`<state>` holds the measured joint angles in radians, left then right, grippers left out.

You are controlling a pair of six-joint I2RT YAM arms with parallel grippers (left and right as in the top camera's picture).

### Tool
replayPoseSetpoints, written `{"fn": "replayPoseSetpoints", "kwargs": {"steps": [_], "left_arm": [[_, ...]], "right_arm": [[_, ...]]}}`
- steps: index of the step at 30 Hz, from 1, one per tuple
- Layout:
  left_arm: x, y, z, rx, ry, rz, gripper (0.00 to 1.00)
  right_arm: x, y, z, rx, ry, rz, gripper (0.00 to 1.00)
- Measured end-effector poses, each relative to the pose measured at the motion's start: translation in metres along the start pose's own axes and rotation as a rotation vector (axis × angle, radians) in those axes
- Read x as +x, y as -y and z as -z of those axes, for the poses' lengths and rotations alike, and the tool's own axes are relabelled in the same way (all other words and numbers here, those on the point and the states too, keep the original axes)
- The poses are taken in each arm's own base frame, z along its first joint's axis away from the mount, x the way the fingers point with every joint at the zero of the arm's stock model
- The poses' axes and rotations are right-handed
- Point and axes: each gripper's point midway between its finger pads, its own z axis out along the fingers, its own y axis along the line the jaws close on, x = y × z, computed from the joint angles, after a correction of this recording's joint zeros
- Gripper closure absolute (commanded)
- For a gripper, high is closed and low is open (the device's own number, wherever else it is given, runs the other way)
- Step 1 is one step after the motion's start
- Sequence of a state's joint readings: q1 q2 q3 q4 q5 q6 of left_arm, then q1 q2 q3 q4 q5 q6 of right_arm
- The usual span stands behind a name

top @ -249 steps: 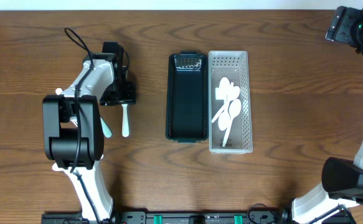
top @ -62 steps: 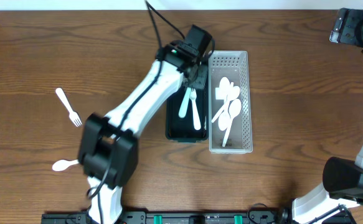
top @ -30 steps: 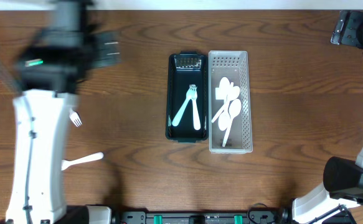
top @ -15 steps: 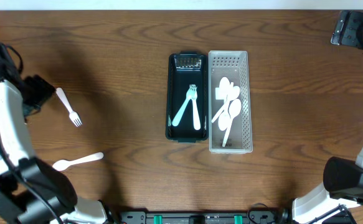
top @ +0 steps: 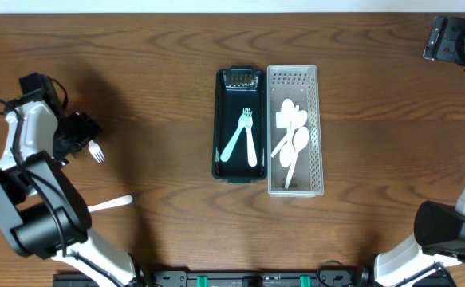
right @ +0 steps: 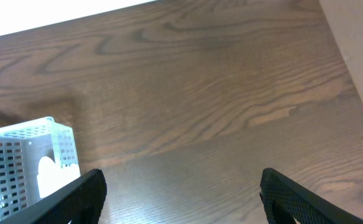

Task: Pack container
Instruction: 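Move the left gripper back and grasp the white fork on the table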

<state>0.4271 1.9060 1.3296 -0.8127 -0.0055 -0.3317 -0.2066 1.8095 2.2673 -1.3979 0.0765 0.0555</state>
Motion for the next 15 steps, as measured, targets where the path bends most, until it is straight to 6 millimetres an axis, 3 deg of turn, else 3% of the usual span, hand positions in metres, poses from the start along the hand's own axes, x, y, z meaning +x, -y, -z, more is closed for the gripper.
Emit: {"fn": "replayPoseSetpoints", "kwargs": {"steps": [7, 11, 15], "left_arm": [[0.013, 0.015, -0.036, -0.021, -0.070, -0.065, 0.10], [0.013, 0.021, -0.036, -0.016, -0.068, -0.083, 0.11], [0.014, 0.023, -0.037, -0.007, -0.074, -0.082, 0.26]], "right_arm": [[0.001, 0.000, 0.000, 0.000, -0.005, 0.000, 0.18], [0.001, 0.000, 0.000, 0.000, -0.005, 0.000, 0.18], [0.001, 0.000, 0.000, 0.000, -0.005, 0.000, 0.18]]}}
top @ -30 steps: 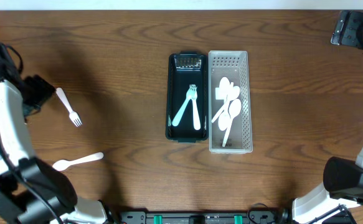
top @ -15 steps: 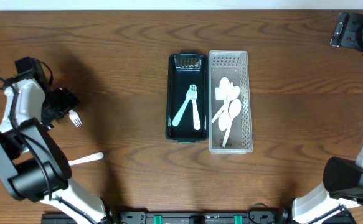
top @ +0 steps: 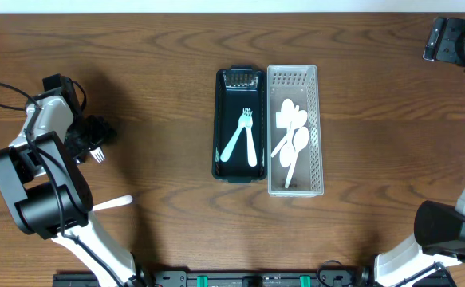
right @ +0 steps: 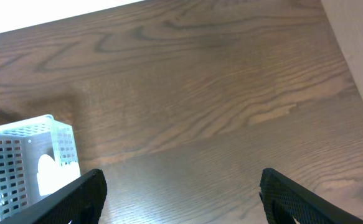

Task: Pack container
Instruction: 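Move the left gripper back and grasp the white fork on the table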

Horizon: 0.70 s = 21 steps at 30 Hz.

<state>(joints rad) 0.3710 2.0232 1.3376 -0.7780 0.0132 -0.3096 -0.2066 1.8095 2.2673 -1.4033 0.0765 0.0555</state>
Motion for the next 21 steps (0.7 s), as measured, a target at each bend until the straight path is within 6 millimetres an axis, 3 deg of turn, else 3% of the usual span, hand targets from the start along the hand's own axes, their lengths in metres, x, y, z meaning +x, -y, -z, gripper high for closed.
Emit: {"fn": "replayPoseSetpoints", "kwargs": {"steps": [3, 6, 15, 21], "left_arm": [[0.0031, 0.0006, -0.0003, 0.002, -0.015, -0.004, 0.46], [0.0067, -0.0001, -0.0006, -0.003, -0.029, -0.012, 0.53], [0.0083, -0.0006, -0.0008, -0.005, -0.036, -0.022, 0.66], [0.0084, -0.0008, -0.0008, -0.006, -0.036, -0.022, 0.67]], "right_arm": [[0.0000, 0.0000, 0.0000, 0.000, 0.000, 0.000, 0.18], [-0.0001, 0.0000, 0.0000, 0.000, 0.000, 0.000, 0.18], [0.0000, 0.0000, 0.0000, 0.000, 0.000, 0.000, 0.19], [0.0000, 0.0000, 0.0000, 0.000, 0.000, 0.000, 0.19]]}}
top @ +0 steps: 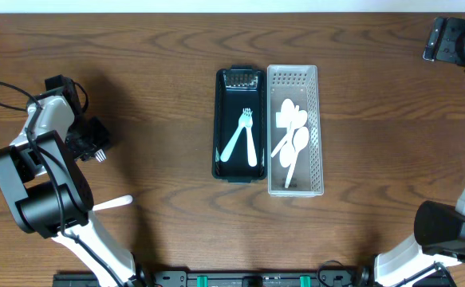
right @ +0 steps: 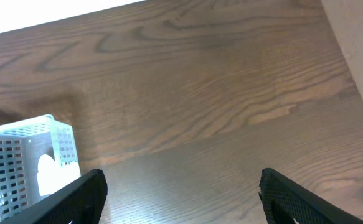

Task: Pack container
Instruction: 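Move the left gripper back and grasp the white fork on the table, then carry the white fork into the black tray and release it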

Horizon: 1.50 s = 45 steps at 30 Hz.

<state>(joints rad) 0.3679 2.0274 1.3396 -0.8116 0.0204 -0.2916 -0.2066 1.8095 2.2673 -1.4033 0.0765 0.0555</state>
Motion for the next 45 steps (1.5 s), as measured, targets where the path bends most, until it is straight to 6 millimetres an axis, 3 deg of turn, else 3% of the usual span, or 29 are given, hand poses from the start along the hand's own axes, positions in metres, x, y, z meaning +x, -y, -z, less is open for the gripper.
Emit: {"fn": "replayPoseSetpoints", "kwargs": {"steps": [8, 11, 14, 18, 22, 24, 26, 30, 33, 37, 42, 45], "left_arm": [[0.009, 0.001, 0.003, -0.018, -0.024, -0.021, 0.74], [0.017, 0.012, 0.019, -0.018, -0.009, -0.061, 0.74], [0.023, 0.037, 0.059, 0.013, 0.084, -0.138, 0.75], [0.037, 0.102, 0.145, 0.143, 0.309, -0.300, 0.75], [0.083, 0.173, 0.224, 0.313, 0.490, -0.497, 0.75], [0.113, 0.205, 0.249, 0.394, 0.542, -0.595, 0.76], [0.138, 0.230, 0.260, 0.452, 0.568, -0.667, 0.76], [0.181, 0.263, 0.252, 0.487, 0.544, -0.786, 0.76], [0.201, 0.281, 0.222, 0.446, 0.481, -0.851, 0.76], [0.212, 0.296, 0.163, 0.347, 0.377, -0.897, 0.76], [0.215, 0.299, 0.100, 0.232, 0.272, -0.915, 0.75], [0.216, 0.295, 0.074, 0.178, 0.222, -0.917, 0.57]], "right_arm": [[0.000, 0.000, 0.000, 0.000, 0.000, 0.000, 0.19], [0.000, 0.000, 0.000, 0.000, 0.000, 0.000, 0.19], [0.000, 0.000, 0.000, 0.000, 0.000, 0.000, 0.19], [0.000, 0.000, 0.000, 0.000, 0.000, 0.000, 0.19], [0.000, 0.000, 0.000, 0.000, 0.000, 0.000, 0.19], [0.000, 0.000, 0.000, 0.000, 0.000, 0.000, 0.18], [0.000, 0.000, 0.000, 0.000, 0.000, 0.000, 0.19], [0.001, 0.000, 0.000, 0.000, -0.003, 0.000, 0.19], [0.002, 0.000, 0.000, 0.001, -0.010, 0.001, 0.18], [0.004, 0.000, 0.000, 0.001, -0.014, 0.001, 0.18], [0.006, 0.000, 0.000, 0.001, -0.026, 0.002, 0.18], [0.007, 0.000, 0.000, 0.001, -0.027, 0.002, 0.18]]}}
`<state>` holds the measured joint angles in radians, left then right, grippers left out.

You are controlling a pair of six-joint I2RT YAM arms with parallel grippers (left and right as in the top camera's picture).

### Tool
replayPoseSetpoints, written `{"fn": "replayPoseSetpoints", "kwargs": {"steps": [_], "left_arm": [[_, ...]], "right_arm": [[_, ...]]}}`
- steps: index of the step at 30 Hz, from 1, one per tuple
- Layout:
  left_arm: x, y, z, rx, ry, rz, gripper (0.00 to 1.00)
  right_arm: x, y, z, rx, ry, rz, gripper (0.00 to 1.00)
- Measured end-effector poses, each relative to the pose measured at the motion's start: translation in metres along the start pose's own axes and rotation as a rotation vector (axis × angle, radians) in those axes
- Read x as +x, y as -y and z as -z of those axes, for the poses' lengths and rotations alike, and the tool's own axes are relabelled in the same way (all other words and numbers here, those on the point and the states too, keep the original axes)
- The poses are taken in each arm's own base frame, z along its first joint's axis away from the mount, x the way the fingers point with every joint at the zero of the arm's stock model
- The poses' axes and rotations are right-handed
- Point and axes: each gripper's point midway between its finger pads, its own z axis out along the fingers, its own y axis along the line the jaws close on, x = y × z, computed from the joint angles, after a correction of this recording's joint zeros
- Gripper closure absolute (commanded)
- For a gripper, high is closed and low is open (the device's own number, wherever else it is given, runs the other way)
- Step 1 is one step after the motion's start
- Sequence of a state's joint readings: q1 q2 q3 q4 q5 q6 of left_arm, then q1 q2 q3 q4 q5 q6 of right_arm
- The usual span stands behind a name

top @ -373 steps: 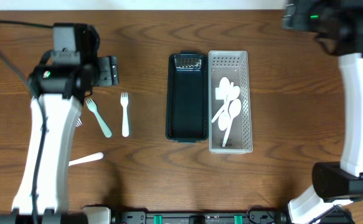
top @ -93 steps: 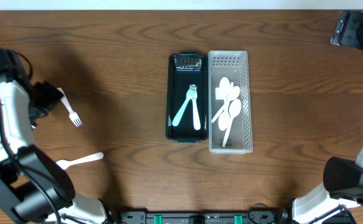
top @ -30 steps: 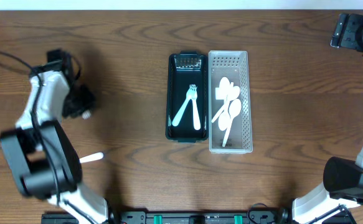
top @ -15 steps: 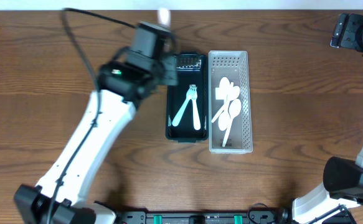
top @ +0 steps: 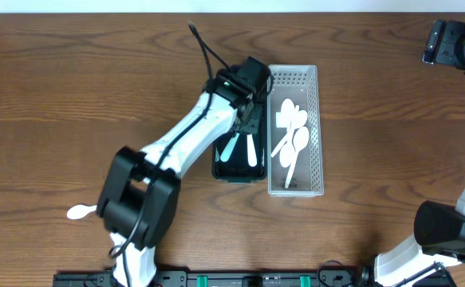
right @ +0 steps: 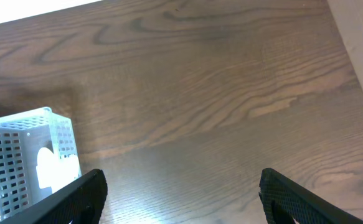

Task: Pack container
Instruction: 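Carry the white fork into the black tray and release it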

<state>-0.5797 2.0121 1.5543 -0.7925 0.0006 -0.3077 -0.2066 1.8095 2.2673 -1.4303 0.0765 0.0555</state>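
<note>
A black tray [top: 218, 119] in the middle of the table holds two white forks [top: 233, 148]. Touching its right side is a white perforated basket [top: 318, 127] with several white spoons [top: 292, 131]. My left gripper [top: 249, 110] hovers over the far half of the black tray; its fingers are hidden under the wrist, so what it holds is unseen. One white spoon [top: 80, 211] lies on the table at the front left. My right gripper [right: 181, 208] is open and empty above bare wood at the far right, and the basket's corner [right: 25, 155] appears in its view.
The left arm [top: 176, 151] stretches diagonally from the front left base up to the black tray. The right arm's wrist [top: 455, 40] sits in the far right corner. The wooden table top [top: 392, 143] lies around both containers.
My left gripper was at the far left on a white fork lying on the table; now it is over the black tray. That fork is gone from the table. The right gripper stayed put.
My left gripper was beside the loose fork at the table's left edge, then right at it, then down on it. Now the arm reaches over the black tray and the fork's spot is bare. The right gripper hung open throughout.
</note>
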Motion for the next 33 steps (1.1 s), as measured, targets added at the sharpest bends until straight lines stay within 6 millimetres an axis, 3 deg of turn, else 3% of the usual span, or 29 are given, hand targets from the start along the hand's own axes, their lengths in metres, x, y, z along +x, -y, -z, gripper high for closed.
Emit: {"fn": "replayPoseSetpoints", "kwargs": {"steps": [4, 7, 11, 14, 18, 21, 24, 25, 28, 33], "left_arm": [[0.011, -0.003, -0.016, -0.022, -0.055, 0.002, 0.49], [0.010, -0.003, -0.015, -0.023, -0.055, -0.002, 0.47], [0.008, -0.007, -0.006, -0.041, -0.036, -0.027, 0.33], [-0.002, -0.015, 0.022, -0.072, 0.037, -0.043, 0.14], [-0.024, -0.036, 0.102, -0.086, 0.235, 0.001, 0.03], [-0.024, -0.080, 0.168, -0.097, 0.354, 0.152, 0.01], [0.003, -0.156, 0.212, -0.162, 0.380, 0.468, 0.02], [0.018, -0.185, 0.220, -0.197, 0.369, 0.607, 0.02], [0.067, -0.245, 0.228, -0.286, 0.301, 0.986, 0.02], [0.125, -0.300, 0.229, -0.389, 0.242, 1.498, 0.02]], "right_arm": [[0.000, 0.000, 0.000, 0.000, 0.000, 0.000, 0.18], [0.000, 0.000, 0.000, 0.000, 0.002, 0.000, 0.18], [0.000, 0.000, 0.000, 0.000, 0.002, 0.000, 0.18], [0.000, 0.000, 0.000, 0.000, 0.002, 0.000, 0.18], [-0.001, 0.000, 0.000, 0.000, 0.002, 0.000, 0.18], [0.000, 0.000, 0.000, 0.000, 0.002, 0.000, 0.18], [0.000, 0.000, 0.000, 0.000, 0.002, 0.000, 0.18], [0.000, 0.000, 0.000, 0.000, 0.002, 0.000, 0.18], [0.000, 0.000, 0.000, 0.000, 0.000, 0.000, 0.18], [0.000, 0.000, 0.000, -0.001, -0.002, 0.000, 0.19]]}}
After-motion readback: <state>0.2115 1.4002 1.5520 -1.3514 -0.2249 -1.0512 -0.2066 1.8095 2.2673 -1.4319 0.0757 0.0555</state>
